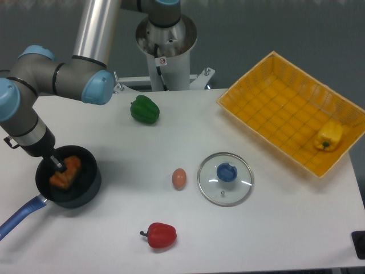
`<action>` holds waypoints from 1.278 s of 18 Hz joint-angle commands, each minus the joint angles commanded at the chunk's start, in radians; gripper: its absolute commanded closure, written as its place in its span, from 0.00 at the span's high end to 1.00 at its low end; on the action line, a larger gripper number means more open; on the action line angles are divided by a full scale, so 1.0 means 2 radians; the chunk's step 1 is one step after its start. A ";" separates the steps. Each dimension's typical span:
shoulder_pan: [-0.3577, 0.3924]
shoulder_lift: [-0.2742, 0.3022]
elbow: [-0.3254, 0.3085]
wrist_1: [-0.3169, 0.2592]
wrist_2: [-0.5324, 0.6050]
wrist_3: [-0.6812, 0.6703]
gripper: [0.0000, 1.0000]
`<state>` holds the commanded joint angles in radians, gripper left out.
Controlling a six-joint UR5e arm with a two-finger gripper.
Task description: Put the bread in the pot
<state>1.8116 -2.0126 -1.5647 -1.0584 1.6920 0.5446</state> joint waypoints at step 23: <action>0.186 0.060 -0.027 -0.001 -0.001 0.112 1.00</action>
<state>2.1839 -1.8929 -1.6184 -1.0600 1.6908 0.7694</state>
